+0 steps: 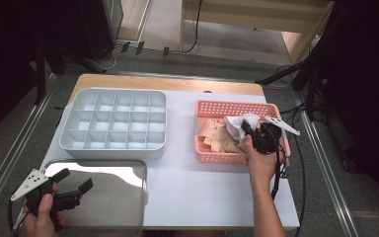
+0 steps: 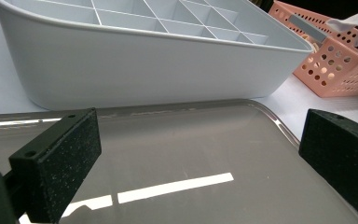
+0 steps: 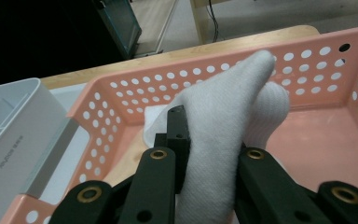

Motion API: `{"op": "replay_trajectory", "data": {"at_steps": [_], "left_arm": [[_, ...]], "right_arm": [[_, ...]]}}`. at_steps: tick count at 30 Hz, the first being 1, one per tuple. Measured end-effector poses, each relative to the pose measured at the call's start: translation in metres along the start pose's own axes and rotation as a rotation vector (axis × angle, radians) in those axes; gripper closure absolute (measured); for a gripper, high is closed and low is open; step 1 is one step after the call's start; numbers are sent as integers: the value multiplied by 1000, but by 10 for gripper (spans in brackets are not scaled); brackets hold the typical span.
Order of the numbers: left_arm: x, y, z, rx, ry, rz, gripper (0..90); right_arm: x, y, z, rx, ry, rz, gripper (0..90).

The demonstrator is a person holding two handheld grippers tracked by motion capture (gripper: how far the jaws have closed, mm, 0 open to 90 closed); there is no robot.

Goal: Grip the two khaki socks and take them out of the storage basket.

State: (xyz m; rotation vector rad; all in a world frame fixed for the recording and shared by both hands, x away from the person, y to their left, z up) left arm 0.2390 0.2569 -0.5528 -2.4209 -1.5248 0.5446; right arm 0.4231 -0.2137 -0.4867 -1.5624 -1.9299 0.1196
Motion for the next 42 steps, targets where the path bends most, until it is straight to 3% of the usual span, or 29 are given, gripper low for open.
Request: {"op": "replay_trajectory", "data": {"at_steps": [19,29,42], "left_arm": [[0,0,1,4,7,-8,0],[-1,-1,0,2,11,-12,0],[-3,0,2,10,16,-12,0]], "right_arm": [[29,-53,1,-100,-35,-105,822],[33,-86,4,-139,-33,-140,822],[54,-125,33,-149,-58,-215,824]]}}
Point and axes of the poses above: each handheld gripper's, and its own axes: y roughly forward along the jaws, z roughly out of its underside, x roughly to its left, the point moved 10 cm from there along y, roughly forward along the jaws, and after that the axes turned 9 degrees about y, right-handed, at the moved point
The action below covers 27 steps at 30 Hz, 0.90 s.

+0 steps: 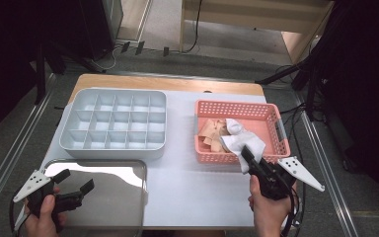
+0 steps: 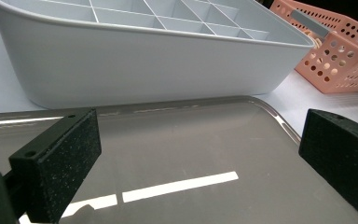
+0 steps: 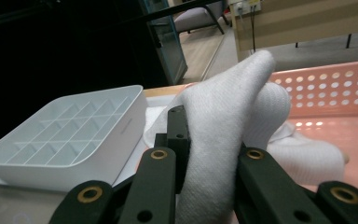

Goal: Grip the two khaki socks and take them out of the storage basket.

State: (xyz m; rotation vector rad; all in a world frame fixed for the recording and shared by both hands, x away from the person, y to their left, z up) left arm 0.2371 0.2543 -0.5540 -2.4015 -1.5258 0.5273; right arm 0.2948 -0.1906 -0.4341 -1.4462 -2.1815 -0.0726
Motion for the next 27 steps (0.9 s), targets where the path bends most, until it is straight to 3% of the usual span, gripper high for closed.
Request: {"op": "replay_trajectory", "data": {"at_steps": [5,15,27], "left_arm": [[0,0,0,-3,-1,-1,0],[-1,-1,-1,-8,4,-4,0],[-4,-1,-2,-9,11,-2,0]], "right_arm": [[8,-5,11,17,-17,-16,824],[29,-12,53,64,-41,-59,825],[33,-8,95,112,-71,-77,825]]}}
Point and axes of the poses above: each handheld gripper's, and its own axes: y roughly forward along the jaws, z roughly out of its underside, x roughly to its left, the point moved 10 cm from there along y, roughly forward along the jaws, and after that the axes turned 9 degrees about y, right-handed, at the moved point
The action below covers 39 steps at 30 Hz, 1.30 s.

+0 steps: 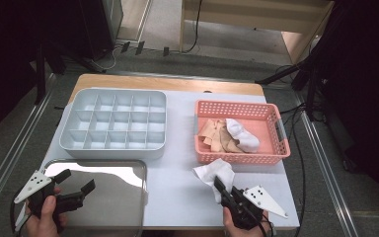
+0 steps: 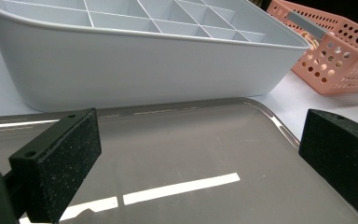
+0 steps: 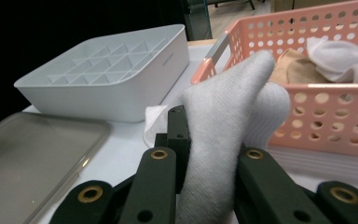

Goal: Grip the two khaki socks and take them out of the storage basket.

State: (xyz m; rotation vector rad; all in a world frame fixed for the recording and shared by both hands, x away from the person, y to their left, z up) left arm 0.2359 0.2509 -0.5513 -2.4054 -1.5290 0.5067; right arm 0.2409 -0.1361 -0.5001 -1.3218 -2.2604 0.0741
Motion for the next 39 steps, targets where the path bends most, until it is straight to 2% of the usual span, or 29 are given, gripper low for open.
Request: {"op": "replay_trajectory", "data": {"at_steps": [5,9,11,12,17,21,23,24,25,30,32,34,39], "left_arm": [[-1,-1,-2,-8,-13,11,0],[-2,0,-1,-7,-9,10,0],[-2,0,-2,-6,-8,12,0],[-3,0,-2,-7,-5,16,0],[-5,-1,-2,-9,-8,17,0],[-4,-2,-2,-10,-8,19,0],[-4,-2,-2,-11,-10,17,0],[-4,-2,-2,-11,-10,17,0],[-5,-3,-2,-9,-9,19,0],[-6,-4,-2,-10,-9,20,0],[-6,-5,-2,-10,-10,19,0],[-5,-5,-2,-13,-8,18,0],[-4,-6,-1,-13,-13,16,0]], "right_arm": [[3,11,20,44,-5,-20,826],[11,25,39,81,5,-53,826],[13,29,43,90,5,-57,826],[19,38,49,112,6,-76,827],[21,53,64,172,7,-72,825],[18,54,70,208,10,-63,808],[15,54,71,211,-1,-53,714],[15,54,71,211,-1,-53,714],[13,53,72,226,10,-34,521],[3,48,68,233,20,15,268],[-4,45,65,230,26,50,183],[-12,39,60,218,37,82,154],[-28,23,39,148,36,130,155]]}}
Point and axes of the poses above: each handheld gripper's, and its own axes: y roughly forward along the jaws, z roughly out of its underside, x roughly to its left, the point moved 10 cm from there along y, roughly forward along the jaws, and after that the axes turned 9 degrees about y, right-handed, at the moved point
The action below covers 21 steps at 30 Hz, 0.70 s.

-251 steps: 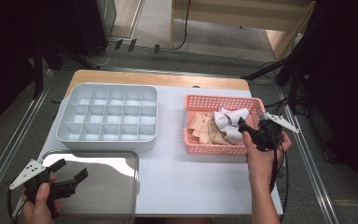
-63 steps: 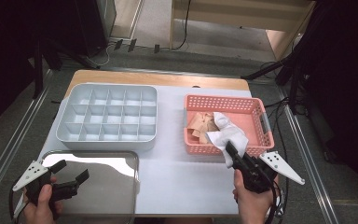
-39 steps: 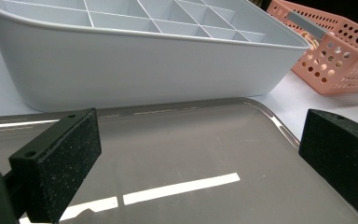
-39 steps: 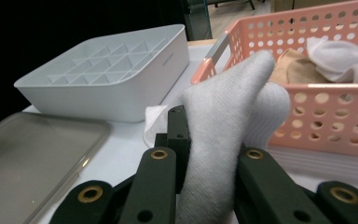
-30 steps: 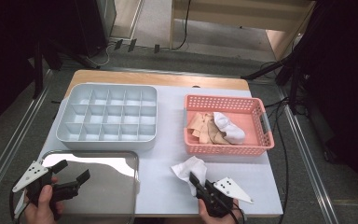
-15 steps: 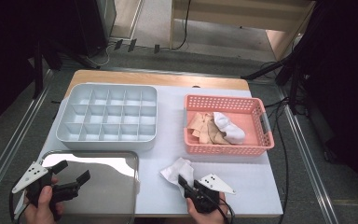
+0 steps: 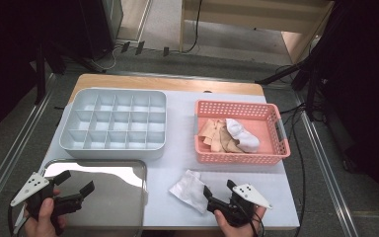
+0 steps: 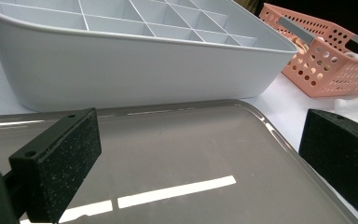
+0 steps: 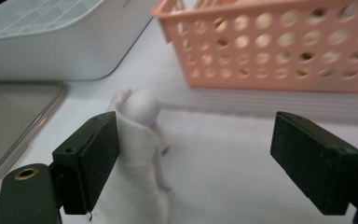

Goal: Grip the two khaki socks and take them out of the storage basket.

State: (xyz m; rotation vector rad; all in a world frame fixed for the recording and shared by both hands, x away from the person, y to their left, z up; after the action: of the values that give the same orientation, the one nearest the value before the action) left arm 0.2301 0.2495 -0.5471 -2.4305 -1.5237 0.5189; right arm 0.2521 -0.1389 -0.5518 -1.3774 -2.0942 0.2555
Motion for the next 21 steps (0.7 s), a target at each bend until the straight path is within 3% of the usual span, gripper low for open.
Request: {"op": "replay_trajectory", "data": {"at_steps": [5,9,11,16,21], "left_arm": [[1,-2,1,-2,-7,-9,0],[4,-3,1,1,-6,-14,0],[4,-3,2,3,-8,-15,0],[4,-2,3,5,-5,-13,0],[5,-2,2,2,-11,-13,0]], "right_arm": [[-19,-17,-25,-78,0,47,178],[-32,-31,-52,-139,30,78,227],[-40,-33,-66,-154,33,116,250],[-52,-21,-98,-130,24,169,305],[-68,5,-125,-93,-1,241,312]]}}
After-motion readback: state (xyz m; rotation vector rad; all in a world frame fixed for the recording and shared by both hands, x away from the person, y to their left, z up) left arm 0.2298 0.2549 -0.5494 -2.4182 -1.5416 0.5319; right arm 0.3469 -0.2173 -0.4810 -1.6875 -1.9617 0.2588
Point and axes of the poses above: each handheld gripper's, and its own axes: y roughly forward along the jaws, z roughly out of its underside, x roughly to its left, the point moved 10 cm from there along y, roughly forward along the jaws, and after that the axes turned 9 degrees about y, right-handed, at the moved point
